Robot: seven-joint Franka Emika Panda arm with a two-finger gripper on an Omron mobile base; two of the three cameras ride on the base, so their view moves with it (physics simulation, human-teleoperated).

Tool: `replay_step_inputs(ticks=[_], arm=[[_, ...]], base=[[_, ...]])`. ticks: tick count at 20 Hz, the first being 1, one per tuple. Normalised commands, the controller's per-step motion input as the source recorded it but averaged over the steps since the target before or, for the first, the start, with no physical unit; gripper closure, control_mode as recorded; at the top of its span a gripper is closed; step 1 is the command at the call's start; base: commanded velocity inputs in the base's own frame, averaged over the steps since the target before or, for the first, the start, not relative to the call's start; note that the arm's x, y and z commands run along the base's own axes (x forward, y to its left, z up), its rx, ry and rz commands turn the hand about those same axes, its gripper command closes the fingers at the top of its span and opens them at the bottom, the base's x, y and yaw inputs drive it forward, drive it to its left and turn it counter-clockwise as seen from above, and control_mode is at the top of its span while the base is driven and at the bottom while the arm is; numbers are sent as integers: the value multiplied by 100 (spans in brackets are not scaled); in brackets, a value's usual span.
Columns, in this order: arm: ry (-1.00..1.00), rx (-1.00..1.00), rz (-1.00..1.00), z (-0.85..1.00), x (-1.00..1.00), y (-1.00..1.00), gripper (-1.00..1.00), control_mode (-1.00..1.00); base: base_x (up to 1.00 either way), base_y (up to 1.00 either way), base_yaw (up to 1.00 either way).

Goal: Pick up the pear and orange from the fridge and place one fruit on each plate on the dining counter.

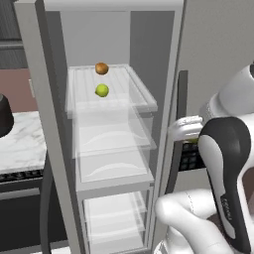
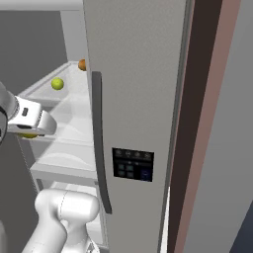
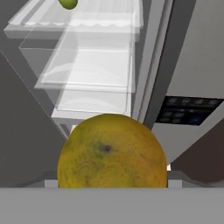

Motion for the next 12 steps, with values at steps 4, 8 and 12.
replay_step_inputs(ticks=[4,8,12], arm=[[0,0,-4,-4,0,-57,100,-100],[0,0,-1,0,0,0,100,-100],[0,0,0,0,0,0,100,-100]], base=[[0,0,0],[0,0,0],[0,0,0]])
